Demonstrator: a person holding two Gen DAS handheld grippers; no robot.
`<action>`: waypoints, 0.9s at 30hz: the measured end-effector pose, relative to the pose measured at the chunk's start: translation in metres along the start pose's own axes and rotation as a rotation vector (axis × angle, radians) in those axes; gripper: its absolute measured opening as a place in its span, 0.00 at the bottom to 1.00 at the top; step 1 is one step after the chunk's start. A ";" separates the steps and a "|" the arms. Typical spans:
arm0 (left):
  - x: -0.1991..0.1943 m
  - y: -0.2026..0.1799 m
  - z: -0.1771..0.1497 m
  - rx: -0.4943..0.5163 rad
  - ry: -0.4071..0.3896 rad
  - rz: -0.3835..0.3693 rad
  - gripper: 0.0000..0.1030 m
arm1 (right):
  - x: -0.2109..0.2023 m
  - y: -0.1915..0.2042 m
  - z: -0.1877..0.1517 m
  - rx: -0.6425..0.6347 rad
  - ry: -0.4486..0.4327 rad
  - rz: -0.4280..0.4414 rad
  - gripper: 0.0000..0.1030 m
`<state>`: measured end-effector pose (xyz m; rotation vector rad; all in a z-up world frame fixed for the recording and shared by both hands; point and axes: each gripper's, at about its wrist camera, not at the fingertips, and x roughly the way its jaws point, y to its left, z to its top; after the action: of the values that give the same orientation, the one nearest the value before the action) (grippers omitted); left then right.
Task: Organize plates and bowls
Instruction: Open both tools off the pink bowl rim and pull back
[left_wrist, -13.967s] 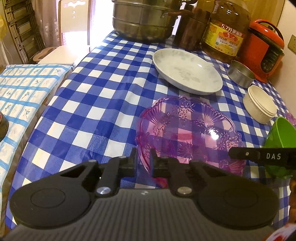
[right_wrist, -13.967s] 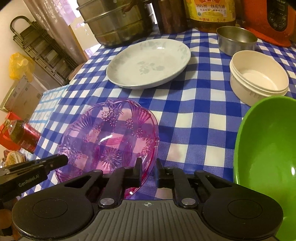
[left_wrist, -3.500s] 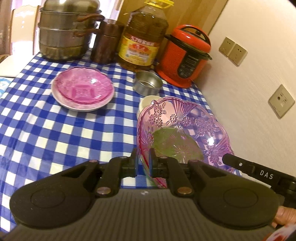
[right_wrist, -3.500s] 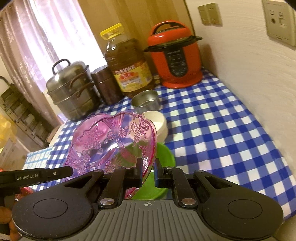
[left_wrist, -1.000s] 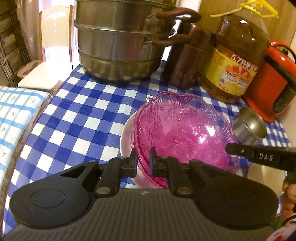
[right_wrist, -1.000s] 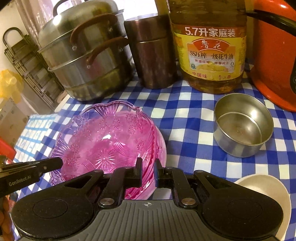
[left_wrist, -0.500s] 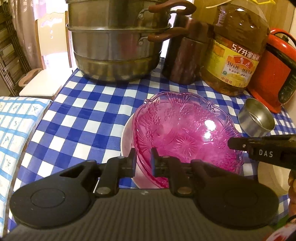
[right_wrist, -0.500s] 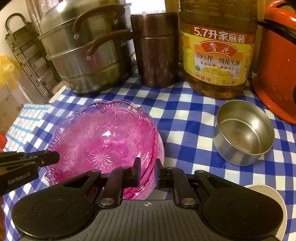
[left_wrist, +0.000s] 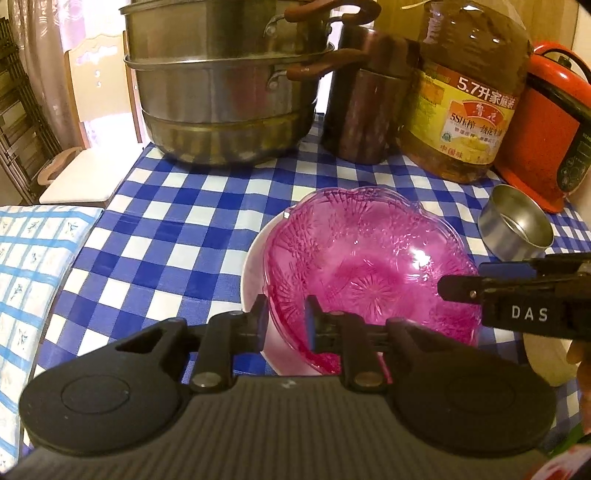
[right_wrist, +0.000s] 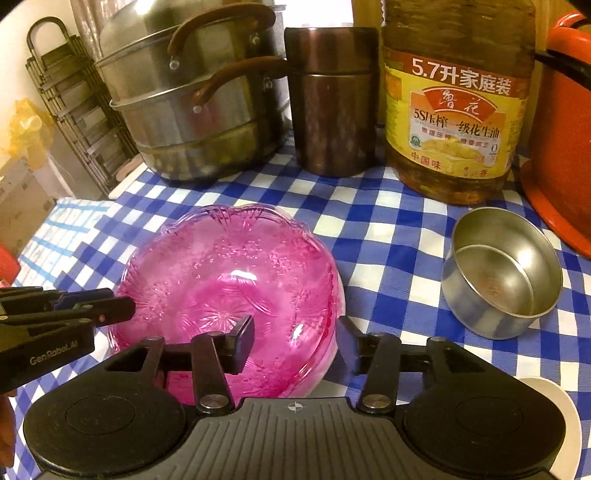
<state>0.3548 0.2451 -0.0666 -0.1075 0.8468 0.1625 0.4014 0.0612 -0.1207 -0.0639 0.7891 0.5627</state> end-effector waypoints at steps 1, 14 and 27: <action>-0.001 0.000 0.000 -0.003 -0.003 0.000 0.19 | 0.000 0.000 0.000 0.003 -0.003 0.005 0.50; -0.031 0.007 -0.008 -0.107 -0.040 -0.069 0.21 | -0.032 -0.010 -0.001 0.060 -0.044 0.017 0.52; -0.111 -0.030 -0.042 -0.105 -0.051 -0.136 0.25 | -0.133 -0.001 -0.045 0.094 -0.073 0.005 0.52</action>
<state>0.2569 0.1979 -0.0102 -0.2581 0.7770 0.0817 0.2972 -0.0115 -0.0609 0.0449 0.7438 0.5292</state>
